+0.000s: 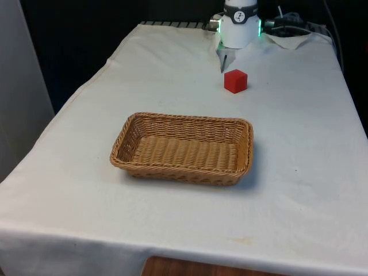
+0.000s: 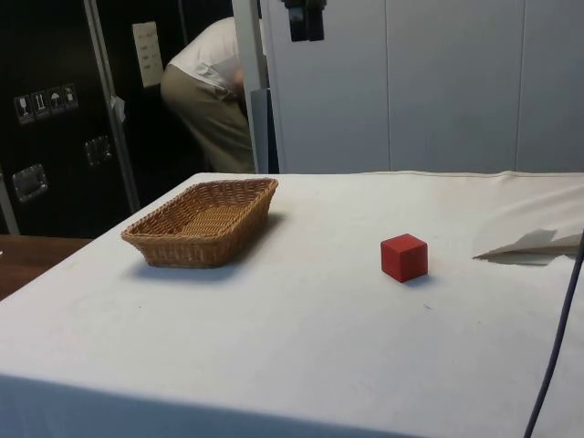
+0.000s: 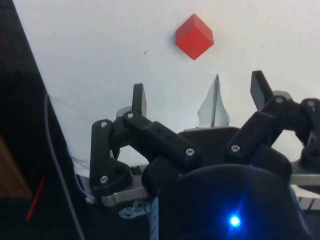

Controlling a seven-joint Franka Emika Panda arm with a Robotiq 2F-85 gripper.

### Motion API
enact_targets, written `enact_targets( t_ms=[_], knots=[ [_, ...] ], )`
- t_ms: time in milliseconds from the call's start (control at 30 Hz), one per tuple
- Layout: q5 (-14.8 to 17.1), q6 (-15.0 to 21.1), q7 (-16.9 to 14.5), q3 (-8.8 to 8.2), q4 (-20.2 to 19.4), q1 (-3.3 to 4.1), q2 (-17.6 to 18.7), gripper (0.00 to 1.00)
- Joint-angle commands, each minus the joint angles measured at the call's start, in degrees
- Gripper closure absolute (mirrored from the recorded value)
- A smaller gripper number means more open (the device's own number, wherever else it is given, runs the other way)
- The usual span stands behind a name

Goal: Pick up the cube and place it into the basket.

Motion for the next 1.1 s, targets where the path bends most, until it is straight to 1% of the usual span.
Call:
enact_targets(
  t_ms=[0, 167, 200, 233, 267, 433, 467, 500, 633, 767, 800, 833, 1067],
  knots=[
    [-0.3, 0.9, 0.1, 0.11, -1.3, -0.06, -1.2, 0.0],
    [-0.3, 1.6, -0.1, 0.17, -3.7, -0.06, -3.4, 0.0],
    [0.0, 0.7, -0.2, 0.0, -2.6, 0.0, -2.5, 0.0],
    [-0.3, 1.7, -0.1, 0.23, -4.1, -0.06, -3.8, 0.0],
    [-0.3, 1.8, -0.2, 0.23, -4.4, -0.06, -4.2, 0.0],
    [-0.2, 2.2, -0.9, 0.46, -6.1, 0.06, -5.4, 0.0],
    [0.0, 1.5, -1.0, 0.34, -5.7, 0.0, -5.2, 0.0],
    [-0.2, 2.2, -1.3, 0.52, -6.2, 0.11, -5.4, 0.0],
    [-0.1, 2.3, -2.7, 0.57, -6.6, 0.11, -5.5, 0.0],
    [-0.1, 2.3, -4.8, 0.52, -7.0, 0.11, -5.4, 0.0],
    [0.0, 1.9, -4.8, 0.52, -6.6, 0.0, -5.2, 0.0],
    [-0.1, 2.4, -5.3, 0.46, -7.0, 0.11, -5.4, 0.0],
    [-0.1, 2.5, -8.9, 0.46, -7.4, 0.11, -5.0, 0.0]
  ],
)
